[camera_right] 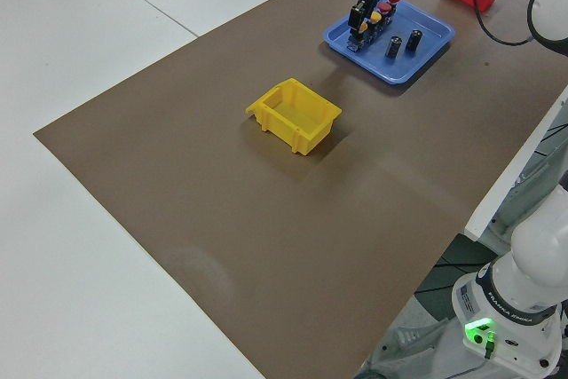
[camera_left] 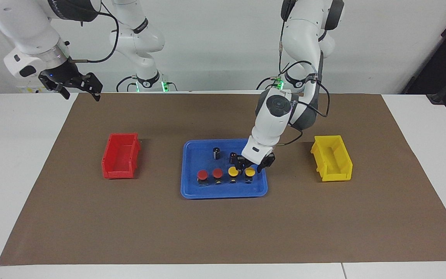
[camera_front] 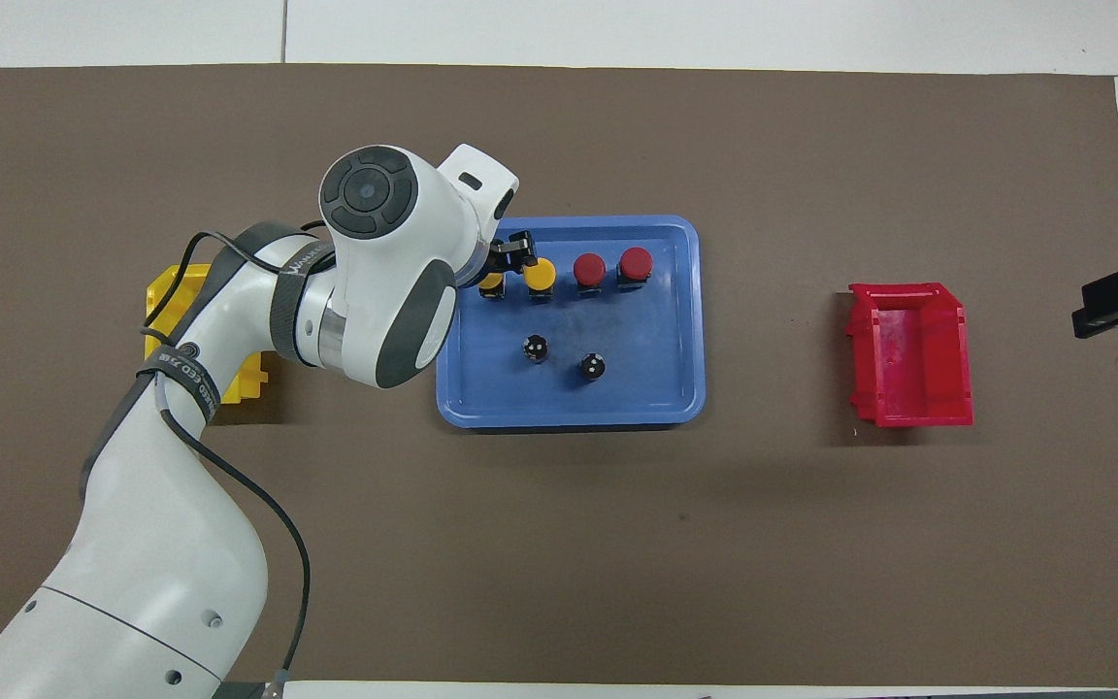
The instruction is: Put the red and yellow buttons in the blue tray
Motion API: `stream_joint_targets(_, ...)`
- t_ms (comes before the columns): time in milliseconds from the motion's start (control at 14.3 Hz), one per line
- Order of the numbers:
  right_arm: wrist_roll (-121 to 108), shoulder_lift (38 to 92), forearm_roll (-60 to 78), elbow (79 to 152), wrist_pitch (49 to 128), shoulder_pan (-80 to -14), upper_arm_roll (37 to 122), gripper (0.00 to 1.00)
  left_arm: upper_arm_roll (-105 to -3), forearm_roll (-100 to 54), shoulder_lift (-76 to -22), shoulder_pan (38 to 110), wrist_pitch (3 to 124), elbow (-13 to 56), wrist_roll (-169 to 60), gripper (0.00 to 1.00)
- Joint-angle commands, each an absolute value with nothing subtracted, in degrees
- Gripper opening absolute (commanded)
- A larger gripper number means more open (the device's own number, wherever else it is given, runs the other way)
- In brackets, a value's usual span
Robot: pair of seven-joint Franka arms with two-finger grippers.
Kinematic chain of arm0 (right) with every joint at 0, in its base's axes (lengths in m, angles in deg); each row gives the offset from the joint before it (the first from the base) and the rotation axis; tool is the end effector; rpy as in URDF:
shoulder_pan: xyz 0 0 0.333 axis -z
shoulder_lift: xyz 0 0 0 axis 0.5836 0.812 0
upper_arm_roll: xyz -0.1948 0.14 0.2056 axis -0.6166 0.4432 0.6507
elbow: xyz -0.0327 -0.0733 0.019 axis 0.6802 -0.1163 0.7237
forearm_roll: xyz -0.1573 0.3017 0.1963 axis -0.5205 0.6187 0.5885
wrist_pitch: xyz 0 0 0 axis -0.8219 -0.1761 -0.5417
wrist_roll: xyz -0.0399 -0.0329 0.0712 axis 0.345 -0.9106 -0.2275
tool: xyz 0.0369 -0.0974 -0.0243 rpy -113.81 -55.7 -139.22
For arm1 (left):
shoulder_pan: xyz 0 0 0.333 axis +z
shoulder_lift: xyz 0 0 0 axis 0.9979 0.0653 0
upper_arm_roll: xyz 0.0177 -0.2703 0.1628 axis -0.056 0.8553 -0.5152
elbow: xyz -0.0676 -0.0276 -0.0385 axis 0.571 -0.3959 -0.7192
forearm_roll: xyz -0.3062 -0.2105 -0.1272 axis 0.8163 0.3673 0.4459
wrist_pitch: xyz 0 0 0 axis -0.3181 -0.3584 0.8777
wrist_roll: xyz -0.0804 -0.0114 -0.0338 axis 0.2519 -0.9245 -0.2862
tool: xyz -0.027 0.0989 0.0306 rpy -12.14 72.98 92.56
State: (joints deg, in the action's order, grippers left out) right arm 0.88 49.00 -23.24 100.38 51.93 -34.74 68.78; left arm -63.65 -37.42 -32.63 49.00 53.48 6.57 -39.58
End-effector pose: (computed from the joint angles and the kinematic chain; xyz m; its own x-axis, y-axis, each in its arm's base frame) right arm 0.5329 -0.0465 0.6286 0.9896 -0.0676 -0.1272 -0.0644 -0.9975 0.0285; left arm 0.5842 -0.3637 0.3619 0.9942 0.0889 0.0601 0.0785 -0.9844 0.1577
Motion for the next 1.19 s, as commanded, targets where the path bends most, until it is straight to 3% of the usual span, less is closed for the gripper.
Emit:
stream_joint_targets(0, -1.68, 48.35, -23.75, 100.89, 52.83, -33.95, 68.87, 1.00, -64.52, -36.25, -32.89, 48.20, 53.58, 6.18, -39.36, 0.88)
stream_joint_targets(349, -0.89, 48.35, -23.31, 100.97, 53.62, -34.30, 69.05, 1.00, -65.40, -36.60, -37.44, 48.99, 48.40, 5.56, -39.19, 0.99)
stream_joint_targets(698, -1.16, 48.18, -23.13, 101.50, 53.18, -34.74, 69.40, 1.00, -70.76, -46.94, -46.75, 48.90, 28.12, 3.10, -40.06, 1.00)
stream_joint_targets(1116, -1.16, 48.18, -22.96, 101.50, 53.09, -34.74, 69.75, 1.00, -70.94, -49.00, -58.80, 64.96, 12.63, 4.77, -69.91, 1.00)
